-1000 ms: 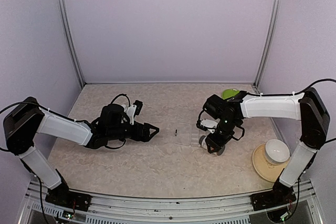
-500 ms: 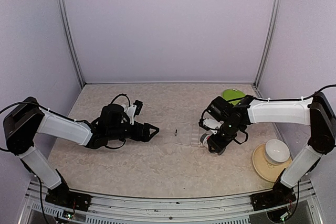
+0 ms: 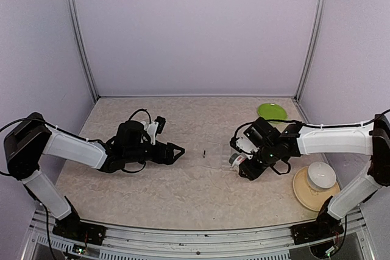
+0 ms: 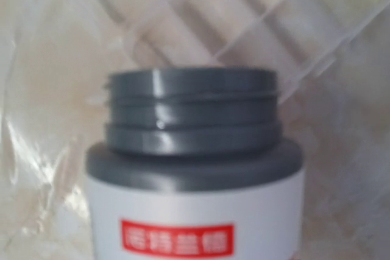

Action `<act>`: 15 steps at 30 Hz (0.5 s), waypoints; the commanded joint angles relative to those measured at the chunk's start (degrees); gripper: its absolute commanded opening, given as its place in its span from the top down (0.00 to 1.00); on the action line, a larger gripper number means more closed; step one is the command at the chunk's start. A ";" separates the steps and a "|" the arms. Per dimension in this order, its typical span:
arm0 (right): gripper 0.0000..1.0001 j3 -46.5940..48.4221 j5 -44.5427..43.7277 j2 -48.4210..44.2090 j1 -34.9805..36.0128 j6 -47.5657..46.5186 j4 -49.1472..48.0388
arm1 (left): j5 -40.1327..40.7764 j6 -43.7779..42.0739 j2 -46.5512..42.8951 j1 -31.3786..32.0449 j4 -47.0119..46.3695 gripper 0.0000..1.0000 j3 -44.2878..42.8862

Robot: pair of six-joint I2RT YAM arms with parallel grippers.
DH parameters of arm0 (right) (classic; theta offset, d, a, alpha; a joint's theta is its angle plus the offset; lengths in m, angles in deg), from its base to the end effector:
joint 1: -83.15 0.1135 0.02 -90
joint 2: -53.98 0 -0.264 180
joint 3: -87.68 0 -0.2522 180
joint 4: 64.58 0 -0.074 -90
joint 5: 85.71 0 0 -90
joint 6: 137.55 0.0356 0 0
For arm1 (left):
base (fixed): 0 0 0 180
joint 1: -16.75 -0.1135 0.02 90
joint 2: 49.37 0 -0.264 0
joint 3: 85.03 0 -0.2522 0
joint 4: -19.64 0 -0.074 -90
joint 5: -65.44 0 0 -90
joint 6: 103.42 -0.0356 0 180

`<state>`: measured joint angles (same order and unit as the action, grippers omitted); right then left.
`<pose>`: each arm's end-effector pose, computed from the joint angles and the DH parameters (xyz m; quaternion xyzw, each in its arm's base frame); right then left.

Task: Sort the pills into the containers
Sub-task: Pour the pill into the compartment of the pill container.

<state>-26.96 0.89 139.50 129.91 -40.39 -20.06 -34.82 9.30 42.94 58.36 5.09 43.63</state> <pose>0.1954 0.2047 0.1908 -0.3242 0.9198 0.0735 0.2084 0.2341 -0.2164 0.1634 0.1854 0.8274 -0.3437 0.4037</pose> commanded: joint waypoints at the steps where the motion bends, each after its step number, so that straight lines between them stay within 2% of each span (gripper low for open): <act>1: 0.85 -2.52 -3.34 -6.01 0.77 0.42 -9.01 | 0.13 -0.22 -0.12 -0.21 -1.17 0.01 0.40; 15: 0.85 -15.69 -12.12 -24.62 1.02 -0.61 -31.73 | 0.83 -0.65 -0.21 -0.25 -0.78 0.01 0.32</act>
<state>-39.73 -7.57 118.95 130.41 -40.50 -41.59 -34.62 9.28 42.94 58.36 5.09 43.63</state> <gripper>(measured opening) 0.513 0.987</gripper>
